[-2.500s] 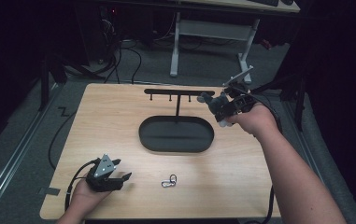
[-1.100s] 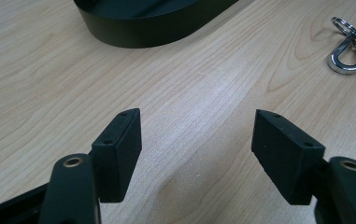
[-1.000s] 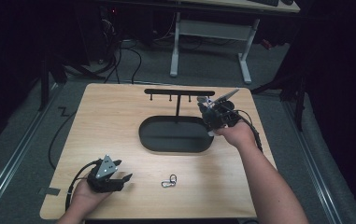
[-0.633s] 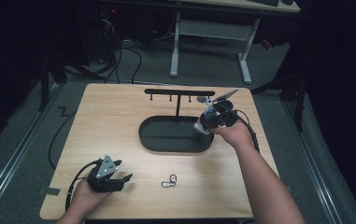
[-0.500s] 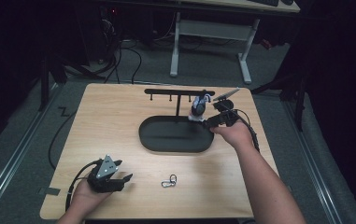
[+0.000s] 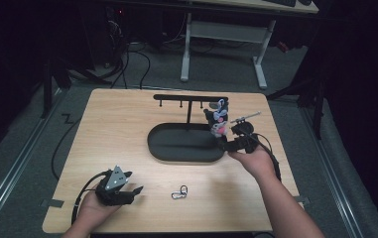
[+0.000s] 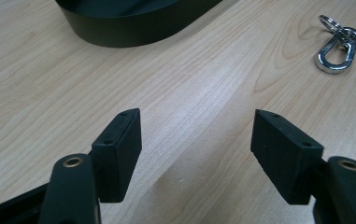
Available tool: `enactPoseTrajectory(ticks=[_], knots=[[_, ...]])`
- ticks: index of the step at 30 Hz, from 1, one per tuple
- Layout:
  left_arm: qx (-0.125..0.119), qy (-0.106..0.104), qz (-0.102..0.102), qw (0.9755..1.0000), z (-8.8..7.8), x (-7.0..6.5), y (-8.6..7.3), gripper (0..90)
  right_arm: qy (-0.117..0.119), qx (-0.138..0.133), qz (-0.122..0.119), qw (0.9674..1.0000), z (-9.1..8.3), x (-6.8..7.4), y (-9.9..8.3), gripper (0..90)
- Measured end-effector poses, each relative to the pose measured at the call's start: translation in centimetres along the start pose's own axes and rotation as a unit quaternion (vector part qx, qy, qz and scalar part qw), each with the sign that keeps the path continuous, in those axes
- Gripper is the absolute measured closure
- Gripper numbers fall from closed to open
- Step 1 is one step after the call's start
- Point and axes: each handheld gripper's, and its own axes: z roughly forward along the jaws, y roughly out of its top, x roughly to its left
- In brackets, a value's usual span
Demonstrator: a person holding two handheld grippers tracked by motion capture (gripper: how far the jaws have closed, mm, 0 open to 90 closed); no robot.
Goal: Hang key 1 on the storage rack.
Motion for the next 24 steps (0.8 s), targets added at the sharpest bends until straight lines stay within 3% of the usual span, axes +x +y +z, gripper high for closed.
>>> enactPoseTrajectory(ticks=[3,10,18,20,21,23,24], knots=[[0.002,-0.006,-0.004,1.0000,0.1,-0.2,0.1,34.4,-0.010,-0.017,-0.009,0.9998,-0.2,0.4,-1.9,33.1],[0.008,-0.015,-0.008,0.9998,0.4,-0.8,0.2,34.9,0.002,-0.063,-0.008,0.9980,0.0,0.9,-6.6,39.0],[0.013,-0.023,-0.010,0.9996,0.8,-1.7,0.3,35.2,0.021,-0.127,0.030,0.9912,0.9,0.0,-12.8,46.0],[0.010,-0.025,-0.013,0.9995,0.8,-1.8,0.4,36.5,0.012,-0.148,0.036,0.9883,1.0,0.1,-14.5,48.1],[0.009,-0.025,-0.015,0.9995,0.8,-1.9,0.4,36.8,0.002,-0.167,0.034,0.9854,1.1,0.2,-15.8,50.8],[0.006,-0.026,-0.020,0.9995,0.8,-2.0,0.5,37.1,0.001,-0.158,0.030,0.9870,0.8,0.4,-16.6,47.2],[0.003,-0.024,-0.022,0.9995,0.9,-2.1,0.6,37.5,-0.009,-0.169,0.022,0.9853,0.3,0.4,-16.6,48.2]])
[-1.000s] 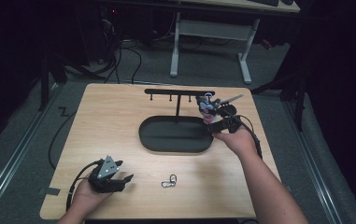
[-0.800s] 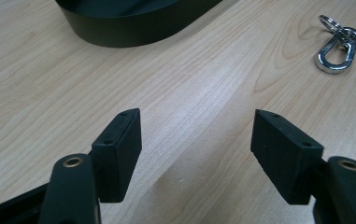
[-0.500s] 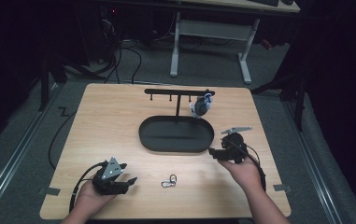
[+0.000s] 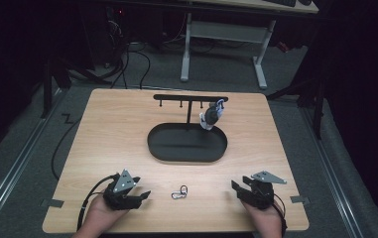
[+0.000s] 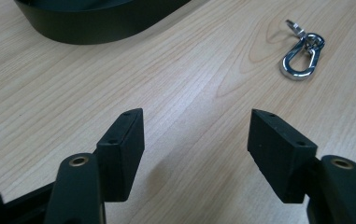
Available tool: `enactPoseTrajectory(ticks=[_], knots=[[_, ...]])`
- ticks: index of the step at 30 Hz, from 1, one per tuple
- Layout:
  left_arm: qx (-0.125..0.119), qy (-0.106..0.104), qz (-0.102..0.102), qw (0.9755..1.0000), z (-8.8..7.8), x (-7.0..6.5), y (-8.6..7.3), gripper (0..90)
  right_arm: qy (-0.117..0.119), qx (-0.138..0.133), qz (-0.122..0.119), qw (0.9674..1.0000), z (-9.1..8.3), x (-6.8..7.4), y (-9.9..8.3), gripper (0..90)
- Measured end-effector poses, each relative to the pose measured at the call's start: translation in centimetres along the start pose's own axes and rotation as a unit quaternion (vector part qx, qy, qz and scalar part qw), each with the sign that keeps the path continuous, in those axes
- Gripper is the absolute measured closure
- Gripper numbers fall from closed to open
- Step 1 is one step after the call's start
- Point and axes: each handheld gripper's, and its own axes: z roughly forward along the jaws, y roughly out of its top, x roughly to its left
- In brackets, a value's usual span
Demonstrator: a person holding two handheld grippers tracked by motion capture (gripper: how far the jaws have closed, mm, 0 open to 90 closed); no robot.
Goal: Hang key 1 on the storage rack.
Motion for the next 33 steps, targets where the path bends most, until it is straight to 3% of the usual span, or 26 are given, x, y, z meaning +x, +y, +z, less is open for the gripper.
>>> enactPoseTrajectory(ticks=[1,3,5,9,11,13,15,18,21,26,33], knots=[[0.001,0.001,-0.002,1.0000,0.0,-0.1,0.1,38.3,-0.010,-0.013,-0.012,0.9998,-0.4,0.1,0.1,48.8],[0.002,0.003,-0.005,1.0000,0.2,-0.3,0.2,39.5,-0.012,-0.014,-0.027,0.9995,-0.3,0.0,0.0,51.1],[0.005,0.007,-0.007,0.9999,0.4,-0.5,0.2,40.9,0.007,-0.003,-0.023,0.9997,0.1,0.1,-0.1,51.2],[0.015,0.001,-0.011,0.9998,1.0,-1.1,0.5,47.5,0.019,-0.003,-0.034,0.9992,0.2,0.4,0.1,55.2],[0.018,-0.006,-0.014,0.9997,1.3,-1.5,0.8,56.3,0.028,-0.003,-0.034,0.9990,0.2,0.5,0.2,58.0],[0.024,-0.011,-0.017,0.9995,1.7,-2.0,1.3,71.3,0.032,-0.004,-0.038,0.9987,0.3,0.7,0.3,59.7],[0.031,-0.003,-0.008,0.9995,2.6,-2.9,1.9,80.8,0.035,-0.004,-0.043,0.9985,0.3,0.8,0.4,60.4],[0.033,0.000,-0.001,0.9994,3.9,-4.0,2.8,87.4,0.038,-0.006,-0.044,0.9983,0.2,0.9,0.5,60.4],[0.034,0.004,0.009,0.9994,5.3,-4.8,3.9,90.0,0.044,-0.003,-0.041,0.9982,0.3,0.8,0.4,60.4],[0.041,-0.014,0.024,0.9988,6.6,-6.4,4.8,90.0,0.049,-0.001,-0.034,0.9982,0.2,0.6,0.3,60.4],[0.041,-0.049,0.063,0.9960,7.9,-10.7,6.0,90.0,0.057,0.002,-0.032,0.9979,0.2,0.2,0.3,60.5]])
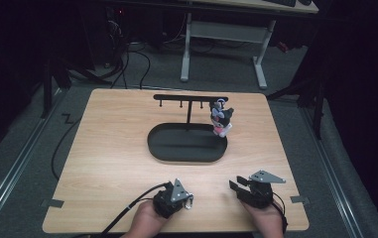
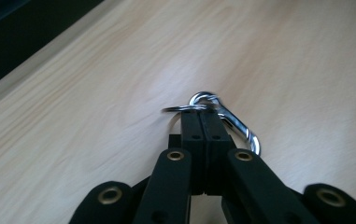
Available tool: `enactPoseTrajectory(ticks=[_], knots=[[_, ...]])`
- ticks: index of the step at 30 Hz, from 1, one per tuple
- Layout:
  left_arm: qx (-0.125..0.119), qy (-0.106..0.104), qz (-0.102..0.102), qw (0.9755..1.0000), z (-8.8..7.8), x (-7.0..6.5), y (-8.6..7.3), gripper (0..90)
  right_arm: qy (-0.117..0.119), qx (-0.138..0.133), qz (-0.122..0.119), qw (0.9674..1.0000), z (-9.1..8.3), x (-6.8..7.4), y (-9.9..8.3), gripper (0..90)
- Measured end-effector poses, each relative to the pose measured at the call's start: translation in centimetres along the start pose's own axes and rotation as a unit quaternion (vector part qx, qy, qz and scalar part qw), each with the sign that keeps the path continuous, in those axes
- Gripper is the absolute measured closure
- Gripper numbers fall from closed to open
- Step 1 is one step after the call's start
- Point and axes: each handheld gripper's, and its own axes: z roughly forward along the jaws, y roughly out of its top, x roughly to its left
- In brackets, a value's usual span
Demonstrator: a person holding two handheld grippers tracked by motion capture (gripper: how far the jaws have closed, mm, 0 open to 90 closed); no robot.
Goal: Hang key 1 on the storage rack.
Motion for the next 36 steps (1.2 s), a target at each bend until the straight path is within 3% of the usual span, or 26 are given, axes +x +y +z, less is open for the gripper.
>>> enactPoseTrajectory(ticks=[8,14,19,23,27,32,34,36], knots=[[0.001,-0.011,0.021,0.9997,2.9,-2.5,3.3,90.0,0.000,-0.005,0.005,1.0000,-0.4,-0.3,-0.1,60.7],[0.003,-0.018,0.008,0.9998,1.8,-2.4,2.2,90.0,0.003,-0.005,0.007,1.0000,-0.5,-0.5,-0.2,60.8],[0.005,-0.042,0.012,0.9990,0.8,-3.6,1.3,89.8,0.006,-0.003,0.003,1.0000,-0.4,-0.3,-0.1,61.0],[0.000,-0.058,0.018,0.9981,1.5,-4.7,1.9,88.6,0.004,-0.004,0.006,1.0000,-0.5,-0.3,-0.1,61.0],[-0.001,-0.063,0.043,0.9971,2.8,-5.4,3.2,88.5,0.002,-0.003,0.010,0.9999,-0.6,-0.4,-0.2,61.0],[-0.013,-0.064,0.044,0.9969,3.3,-5.5,3.8,84.2,0.001,-0.002,0.009,1.0000,-0.5,-0.6,-0.3,60.6],[-0.018,-0.058,0.035,0.9975,2.6,-4.8,3.1,80.8,0.002,0.001,0.007,1.0000,-0.4,-0.6,-0.3,60.3],[-0.021,-0.038,0.022,0.9988,1.8,-3.4,2.3,74.9,0.002,0.006,0.005,1.0000,-0.2,-0.6,-0.4,59.7]])
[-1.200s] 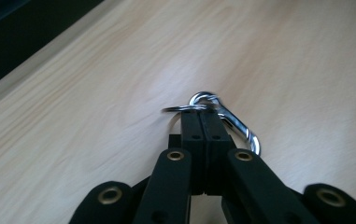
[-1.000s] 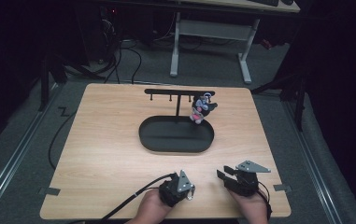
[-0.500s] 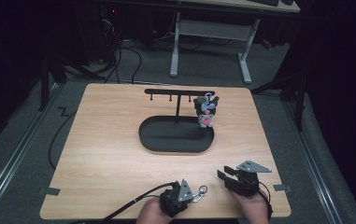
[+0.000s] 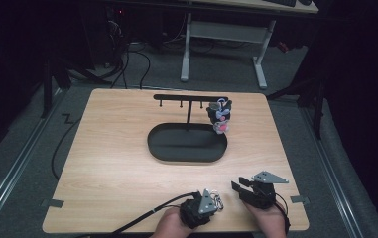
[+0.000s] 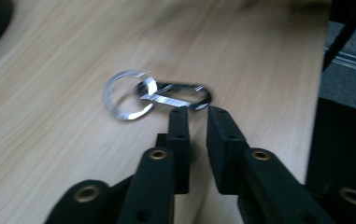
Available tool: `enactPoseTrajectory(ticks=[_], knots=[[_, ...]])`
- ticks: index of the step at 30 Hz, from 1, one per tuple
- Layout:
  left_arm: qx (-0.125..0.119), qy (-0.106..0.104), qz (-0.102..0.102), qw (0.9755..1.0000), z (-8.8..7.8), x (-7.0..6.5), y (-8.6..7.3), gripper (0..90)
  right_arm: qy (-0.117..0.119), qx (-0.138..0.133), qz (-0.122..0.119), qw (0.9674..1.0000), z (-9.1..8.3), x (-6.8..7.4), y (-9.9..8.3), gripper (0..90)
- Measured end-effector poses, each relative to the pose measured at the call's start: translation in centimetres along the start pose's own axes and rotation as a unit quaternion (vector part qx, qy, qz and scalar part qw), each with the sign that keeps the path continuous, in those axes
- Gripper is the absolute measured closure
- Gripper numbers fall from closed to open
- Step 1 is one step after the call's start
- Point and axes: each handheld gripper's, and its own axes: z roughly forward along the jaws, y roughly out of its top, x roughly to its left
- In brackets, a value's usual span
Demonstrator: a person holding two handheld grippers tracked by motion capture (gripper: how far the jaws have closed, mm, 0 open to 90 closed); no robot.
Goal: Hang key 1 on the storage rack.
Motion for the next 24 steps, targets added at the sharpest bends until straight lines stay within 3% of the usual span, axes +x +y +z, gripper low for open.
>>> enactPoseTrajectory(ticks=[3,6,9,14,19,21,22,24], knots=[[-0.005,0.040,-0.021,0.9990,-2.1,2.5,-1.5,69.6,0.002,0.009,-0.003,1.0000,0.3,0.1,0.0,59.0],[-0.008,0.086,-0.044,0.9953,-4.7,5.5,-3.4,66.2,0.003,0.013,-0.004,0.9999,0.4,0.2,0.0,58.6],[-0.014,0.129,-0.076,0.9886,-7.9,8.6,-5.7,64.0,0.000,0.015,-0.006,0.9999,0.5,0.2,-0.1,58.3],[-0.015,0.192,-0.108,0.9753,-13.0,12.7,-9.4,60.1,-0.004,0.024,-0.003,0.9997,0.7,0.4,-0.2,58.1],[-0.040,0.214,-0.157,0.9634,-15.4,15.0,-13.6,53.8,-0.011,0.025,-0.002,0.9996,0.9,0.5,-0.2,57.4],[-0.036,0.211,-0.180,0.9602,-16.0,15.9,-14.1,49.2,-0.016,0.028,-0.003,0.9995,1.0,0.7,-0.2,57.1],[-0.048,0.212,-0.186,0.9581,-16.3,16.1,-14.2,47.0,-0.018,0.029,-0.006,0.9994,1.0,0.7,-0.2,57.0],[-0.052,0.210,-0.191,0.9574,-16.5,16.4,-14.4,45.5,-0.022,0.033,-0.007,0.9992,1.1,0.9,-0.2,56.7]])
